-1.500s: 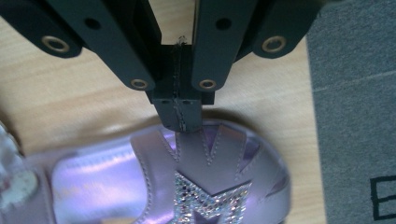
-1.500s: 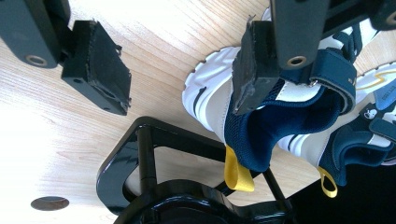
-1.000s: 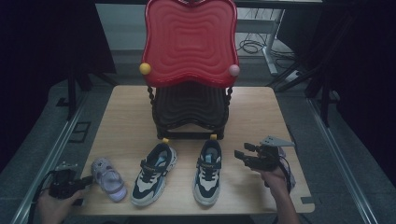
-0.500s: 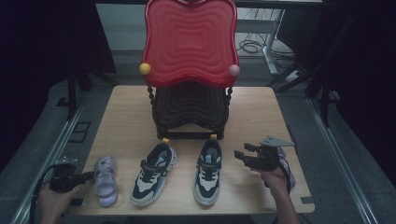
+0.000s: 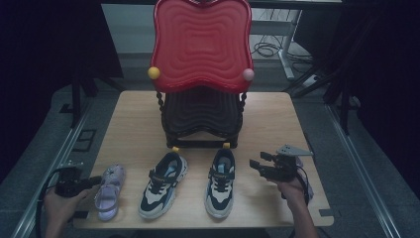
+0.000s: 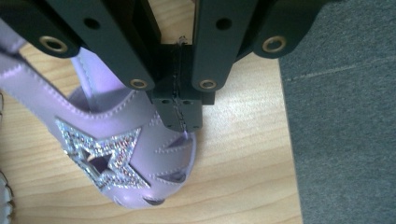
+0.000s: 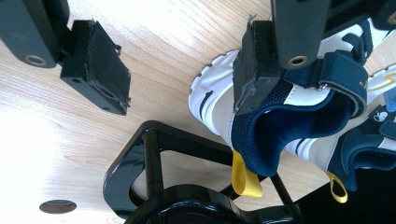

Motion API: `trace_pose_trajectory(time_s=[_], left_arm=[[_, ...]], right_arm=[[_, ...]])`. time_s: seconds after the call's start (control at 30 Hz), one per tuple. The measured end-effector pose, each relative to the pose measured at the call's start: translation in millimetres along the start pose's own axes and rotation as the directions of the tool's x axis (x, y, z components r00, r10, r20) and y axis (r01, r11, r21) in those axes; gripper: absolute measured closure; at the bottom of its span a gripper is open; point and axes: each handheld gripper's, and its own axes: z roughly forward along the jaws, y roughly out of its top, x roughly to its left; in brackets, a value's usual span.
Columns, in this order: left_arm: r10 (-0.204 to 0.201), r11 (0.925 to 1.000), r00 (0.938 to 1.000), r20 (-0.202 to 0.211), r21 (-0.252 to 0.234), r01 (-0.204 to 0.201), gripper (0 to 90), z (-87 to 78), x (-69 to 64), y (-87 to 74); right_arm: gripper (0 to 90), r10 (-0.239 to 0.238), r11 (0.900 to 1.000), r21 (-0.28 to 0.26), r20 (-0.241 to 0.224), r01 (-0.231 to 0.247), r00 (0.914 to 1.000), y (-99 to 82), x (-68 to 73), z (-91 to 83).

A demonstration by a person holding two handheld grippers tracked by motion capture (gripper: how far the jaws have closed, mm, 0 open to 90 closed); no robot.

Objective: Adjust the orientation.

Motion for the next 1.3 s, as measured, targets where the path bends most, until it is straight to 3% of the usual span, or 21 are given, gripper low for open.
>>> trace_pose_trajectory(time_s=[0.33, 0.43, 0.6, 0.67, 0.77, 0.93, 0.97, 1.0, 1.1, 1.3], left_arm=[[0.000, 1.0000, 1.0000, 0.002, -0.001, 0.000, 89.9, 5.8, -0.2, 8.3], [-0.003, 0.9998, 1.0000, 0.003, -0.019, 0.003, 88.9, 2.9, -0.1, 7.3], [0.001, 0.9945, 1.0000, -0.006, -0.104, -0.002, 88.4, -16.7, -5.9, 8.0], [0.026, 0.9889, 0.9996, -0.009, -0.146, -0.027, 88.5, -25.8, -14.0, 9.3], [0.085, 0.9794, 0.9962, 0.018, -0.185, -0.080, 88.0, -38.2, -34.6, 13.3], [0.120, 0.9725, 0.9909, 0.061, -0.208, -0.105, 85.5, -42.4, -54.5, 16.2], [0.135, 0.9694, 0.9875, 0.081, -0.217, -0.115, 84.3, -42.8, -65.0, 16.8], [0.135, 0.9694, 0.9875, 0.081, -0.217, -0.115, 82.9, -42.8, -65.0, 16.8], [0.166, 0.9659, 0.9797, 0.113, -0.219, -0.139, 78.2, -40.3, -85.0, 19.9], [0.194, 0.9584, 0.9728, 0.126, -0.236, -0.161, 68.6, -37.3, -104.4, 26.1]], right_arm=[[36.7, -0.004, 1.0000, 0.004, 0.003, 0.004, 1.0000, -0.2, 0.3, 0.5], [36.8, -0.003, 0.9999, 0.010, 0.002, 0.003, 1.0000, -0.5, 0.8, 1.5], [36.8, -0.010, 0.9999, 0.009, -0.002, 0.010, 1.0000, 0.0, 2.3, 1.6], [36.8, -0.011, 0.9999, 0.008, -0.003, 0.011, 0.9999, 0.3, 2.7, 1.3], [36.9, -0.012, 0.9999, 0.005, 0.000, 0.012, 0.9999, 0.4, 3.1, 0.9], [36.8, -0.012, 0.9999, 0.004, -0.001, 0.012, 0.9999, 0.5, 3.6, 0.3], [36.8, -0.011, 0.9999, 0.003, -0.002, 0.011, 0.9999, 0.5, 3.7, -0.1], [36.8, -0.011, 0.9999, 0.003, -0.002, 0.011, 0.9999, 0.5, 3.7, -0.1], [36.8, -0.009, 1.0000, 0.003, -0.001, 0.009, 1.0000, 0.5, 2.9, -0.2], [36.8, -0.012, 0.9999, 0.003, -0.003, 0.012, 0.9999, 0.4, 3.8, 0.3]])
